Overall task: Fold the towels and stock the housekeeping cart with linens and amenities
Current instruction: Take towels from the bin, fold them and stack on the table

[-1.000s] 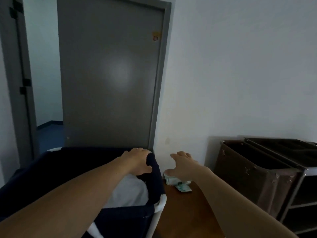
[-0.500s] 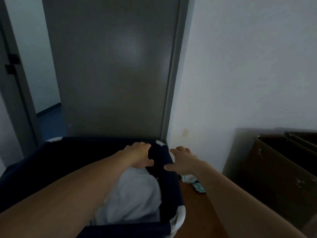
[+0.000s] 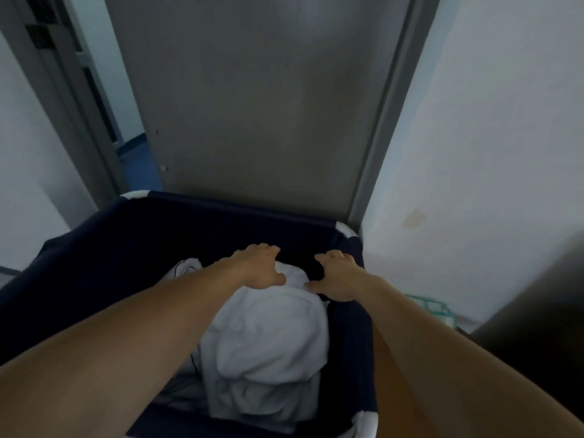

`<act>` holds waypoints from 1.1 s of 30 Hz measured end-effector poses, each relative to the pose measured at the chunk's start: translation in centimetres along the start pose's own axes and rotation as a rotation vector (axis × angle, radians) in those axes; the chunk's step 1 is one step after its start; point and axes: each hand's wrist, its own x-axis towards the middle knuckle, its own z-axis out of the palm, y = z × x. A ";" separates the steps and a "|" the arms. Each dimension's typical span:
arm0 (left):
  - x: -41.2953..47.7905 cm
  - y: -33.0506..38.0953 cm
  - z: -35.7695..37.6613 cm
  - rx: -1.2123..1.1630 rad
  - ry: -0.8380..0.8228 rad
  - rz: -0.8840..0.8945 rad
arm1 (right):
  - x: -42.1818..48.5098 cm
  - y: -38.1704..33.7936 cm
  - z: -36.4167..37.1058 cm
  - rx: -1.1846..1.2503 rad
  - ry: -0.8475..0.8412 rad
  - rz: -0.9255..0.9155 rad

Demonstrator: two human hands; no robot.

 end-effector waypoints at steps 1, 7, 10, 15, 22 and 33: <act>1.3 -0.7 0.6 -0.010 -0.013 -0.007 | 1.4 0.0 0.5 0.013 -0.023 -0.001; 9.2 -5.6 4.4 -0.101 -0.108 0.028 | 9.3 -0.3 4.1 0.055 -0.125 0.049; 13.1 -7.8 6.5 -0.092 -0.150 0.016 | 13.0 -0.2 6.2 0.075 -0.183 0.096; 18.4 -10.6 11.1 -0.121 -0.199 -0.005 | 19.0 0.8 11.5 0.109 -0.284 0.153; 22.7 -13.5 19.1 -0.155 -0.275 -0.036 | 26.3 3.0 19.7 0.111 -0.408 0.223; 23.2 -16.3 25.4 -0.239 -0.299 -0.020 | 27.0 3.7 29.8 -0.022 -0.259 0.266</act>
